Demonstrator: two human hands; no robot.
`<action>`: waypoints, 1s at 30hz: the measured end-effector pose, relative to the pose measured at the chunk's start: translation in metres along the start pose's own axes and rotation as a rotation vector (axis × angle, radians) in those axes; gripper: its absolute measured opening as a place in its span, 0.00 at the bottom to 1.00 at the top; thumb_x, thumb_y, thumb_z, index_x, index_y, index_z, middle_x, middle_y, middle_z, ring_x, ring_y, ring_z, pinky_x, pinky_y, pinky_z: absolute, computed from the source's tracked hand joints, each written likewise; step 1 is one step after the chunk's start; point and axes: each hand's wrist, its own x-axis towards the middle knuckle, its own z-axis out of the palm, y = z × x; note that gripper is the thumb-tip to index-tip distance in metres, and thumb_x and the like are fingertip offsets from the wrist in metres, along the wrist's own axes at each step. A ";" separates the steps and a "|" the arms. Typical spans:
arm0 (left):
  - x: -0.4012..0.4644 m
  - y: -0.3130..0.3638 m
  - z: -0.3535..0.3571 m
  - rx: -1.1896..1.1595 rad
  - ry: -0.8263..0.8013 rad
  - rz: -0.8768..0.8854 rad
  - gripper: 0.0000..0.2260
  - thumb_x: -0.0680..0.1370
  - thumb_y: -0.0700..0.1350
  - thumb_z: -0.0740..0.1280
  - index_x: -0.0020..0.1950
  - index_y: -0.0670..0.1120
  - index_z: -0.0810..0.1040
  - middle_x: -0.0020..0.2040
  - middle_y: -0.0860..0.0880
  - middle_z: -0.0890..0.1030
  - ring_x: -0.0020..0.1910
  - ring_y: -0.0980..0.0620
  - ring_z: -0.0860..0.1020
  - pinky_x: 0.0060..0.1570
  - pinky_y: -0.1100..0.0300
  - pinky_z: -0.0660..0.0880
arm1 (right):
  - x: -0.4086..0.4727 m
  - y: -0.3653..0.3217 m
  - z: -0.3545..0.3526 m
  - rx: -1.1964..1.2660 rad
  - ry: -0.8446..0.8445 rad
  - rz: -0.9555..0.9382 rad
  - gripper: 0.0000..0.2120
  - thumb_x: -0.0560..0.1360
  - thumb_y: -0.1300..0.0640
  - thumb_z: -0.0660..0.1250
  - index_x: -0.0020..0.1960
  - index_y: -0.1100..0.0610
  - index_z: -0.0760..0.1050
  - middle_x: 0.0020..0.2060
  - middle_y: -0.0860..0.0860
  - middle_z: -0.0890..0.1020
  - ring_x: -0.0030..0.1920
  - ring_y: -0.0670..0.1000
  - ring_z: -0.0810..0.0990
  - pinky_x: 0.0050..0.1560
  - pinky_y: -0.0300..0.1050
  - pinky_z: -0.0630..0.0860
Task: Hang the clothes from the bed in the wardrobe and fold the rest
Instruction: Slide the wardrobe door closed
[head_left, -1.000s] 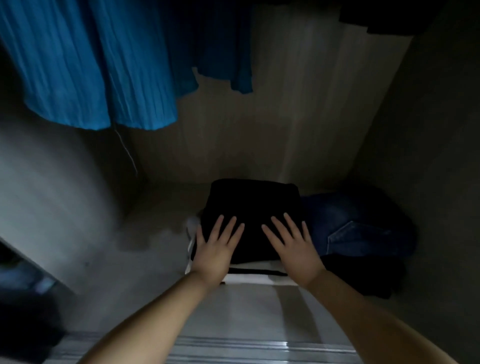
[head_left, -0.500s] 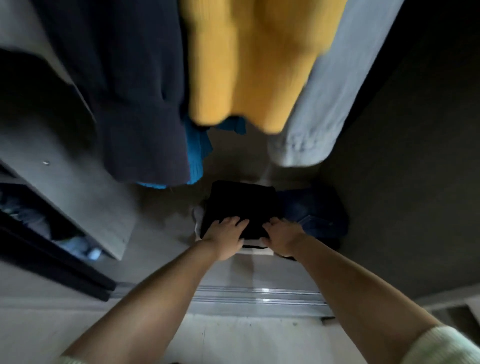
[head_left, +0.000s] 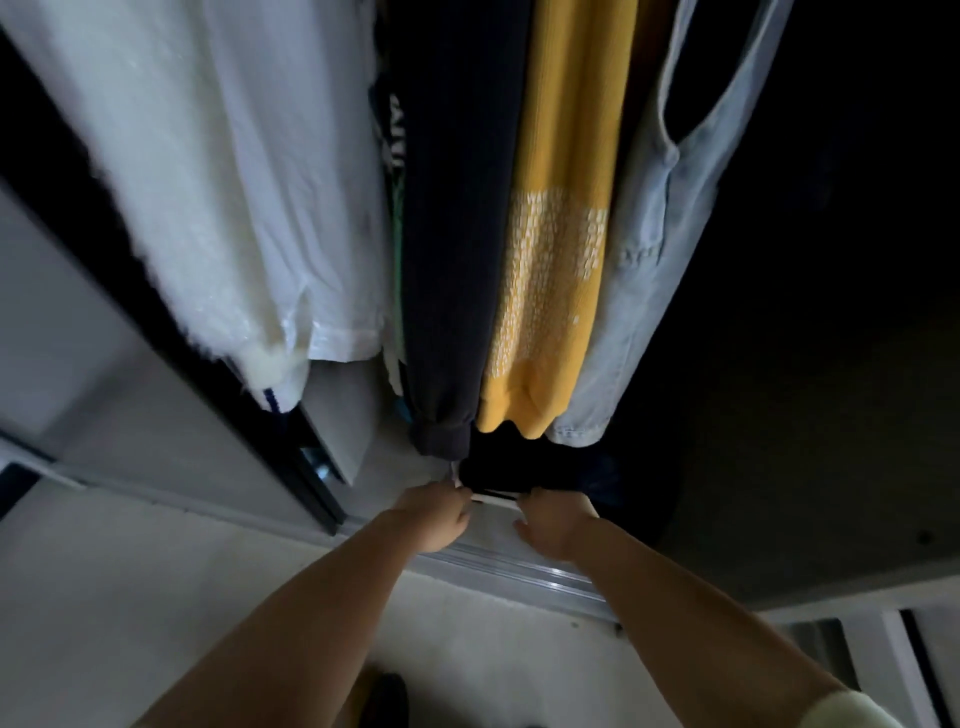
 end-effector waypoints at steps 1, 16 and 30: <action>-0.018 0.002 -0.009 -0.014 0.001 -0.022 0.18 0.82 0.48 0.54 0.71 0.46 0.66 0.66 0.41 0.71 0.62 0.42 0.72 0.59 0.51 0.71 | -0.012 -0.006 -0.010 0.002 -0.009 -0.031 0.23 0.82 0.45 0.51 0.70 0.57 0.66 0.64 0.57 0.73 0.63 0.58 0.73 0.57 0.52 0.72; -0.184 -0.011 -0.088 0.091 0.224 -0.040 0.16 0.81 0.50 0.56 0.68 0.47 0.69 0.62 0.45 0.73 0.61 0.44 0.74 0.56 0.51 0.72 | -0.144 -0.084 -0.108 -0.094 0.125 -0.071 0.17 0.83 0.56 0.51 0.69 0.58 0.67 0.63 0.57 0.71 0.62 0.59 0.71 0.55 0.53 0.72; -0.269 -0.062 -0.192 -0.108 0.642 -0.244 0.17 0.80 0.48 0.59 0.68 0.46 0.71 0.61 0.46 0.75 0.57 0.45 0.76 0.55 0.55 0.72 | -0.170 -0.157 -0.227 -0.012 0.449 -0.150 0.18 0.82 0.48 0.51 0.63 0.57 0.69 0.59 0.55 0.75 0.59 0.59 0.76 0.49 0.51 0.72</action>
